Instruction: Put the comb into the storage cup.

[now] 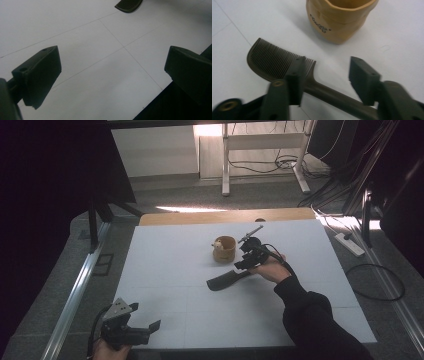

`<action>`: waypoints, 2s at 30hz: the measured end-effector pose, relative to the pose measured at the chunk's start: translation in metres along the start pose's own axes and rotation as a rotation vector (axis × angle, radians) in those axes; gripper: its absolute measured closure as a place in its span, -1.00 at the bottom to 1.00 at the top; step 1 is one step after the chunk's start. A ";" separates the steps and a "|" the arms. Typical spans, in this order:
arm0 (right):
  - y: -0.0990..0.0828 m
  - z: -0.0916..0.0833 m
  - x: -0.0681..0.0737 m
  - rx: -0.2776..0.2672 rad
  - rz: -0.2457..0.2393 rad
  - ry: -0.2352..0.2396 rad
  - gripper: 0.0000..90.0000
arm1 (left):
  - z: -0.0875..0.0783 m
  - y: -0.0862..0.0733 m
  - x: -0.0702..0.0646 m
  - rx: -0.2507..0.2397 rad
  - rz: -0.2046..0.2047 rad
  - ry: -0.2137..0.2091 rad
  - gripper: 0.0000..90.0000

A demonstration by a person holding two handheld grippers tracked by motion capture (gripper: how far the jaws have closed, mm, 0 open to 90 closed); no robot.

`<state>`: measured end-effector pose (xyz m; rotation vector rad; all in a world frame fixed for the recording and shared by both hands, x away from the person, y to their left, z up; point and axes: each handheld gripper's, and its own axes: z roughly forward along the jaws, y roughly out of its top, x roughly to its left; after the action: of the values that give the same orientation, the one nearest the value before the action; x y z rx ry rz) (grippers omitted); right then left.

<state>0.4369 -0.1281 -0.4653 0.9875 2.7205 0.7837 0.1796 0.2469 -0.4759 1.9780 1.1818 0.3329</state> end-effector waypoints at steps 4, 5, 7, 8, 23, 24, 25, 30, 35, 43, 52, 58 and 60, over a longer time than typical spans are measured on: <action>0.001 0.002 -0.003 0.013 -0.016 0.036 0.66 | 0.000 0.000 0.000 0.000 0.001 0.000 -0.96; 0.001 0.003 -0.003 0.013 -0.021 0.041 0.78 | 0.000 0.000 0.000 0.000 0.001 -0.001 -0.96; 0.001 0.004 -0.004 0.008 -0.029 0.047 0.99 | 0.000 0.000 0.000 0.000 0.002 0.000 -0.96; 0.002 0.004 -0.004 0.005 -0.028 0.048 1.00 | 0.000 0.000 0.000 0.000 0.002 0.000 -0.96; -0.002 0.023 -0.007 0.019 -0.025 0.028 1.00 | 0.000 0.000 0.000 -0.001 0.003 -0.003 -0.96; -0.002 0.025 -0.007 0.020 -0.024 0.029 1.00 | 0.000 0.000 0.000 -0.001 0.003 -0.002 -0.96; -0.003 0.026 -0.007 0.021 -0.024 0.029 1.00 | 0.000 0.000 0.000 -0.001 0.002 -0.003 -0.96; -0.006 0.035 -0.007 0.033 -0.025 0.033 1.00 | 0.000 0.000 0.000 -0.001 0.002 -0.002 -0.96; -0.009 0.042 -0.005 0.045 -0.034 0.037 1.00 | 0.000 0.000 0.000 0.000 0.003 -0.002 -0.96; -0.014 0.041 -0.007 0.053 -0.038 0.047 1.00 | 0.000 0.000 0.000 0.000 0.003 -0.003 -0.96; -0.025 0.034 -0.006 0.063 -0.046 0.052 1.00 | 0.000 0.000 0.000 0.003 0.007 -0.003 -0.96; -0.032 0.028 -0.004 0.071 -0.053 0.043 1.00 | 0.001 0.000 -0.001 0.002 0.008 -0.001 -0.96; -0.035 0.027 -0.004 0.073 -0.050 0.046 1.00 | 0.001 0.000 -0.001 0.005 0.011 -0.001 -0.96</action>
<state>0.4288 -0.1421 -0.5062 0.9234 2.8196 0.7122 0.1797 0.2458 -0.4758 1.9888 1.1724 0.3346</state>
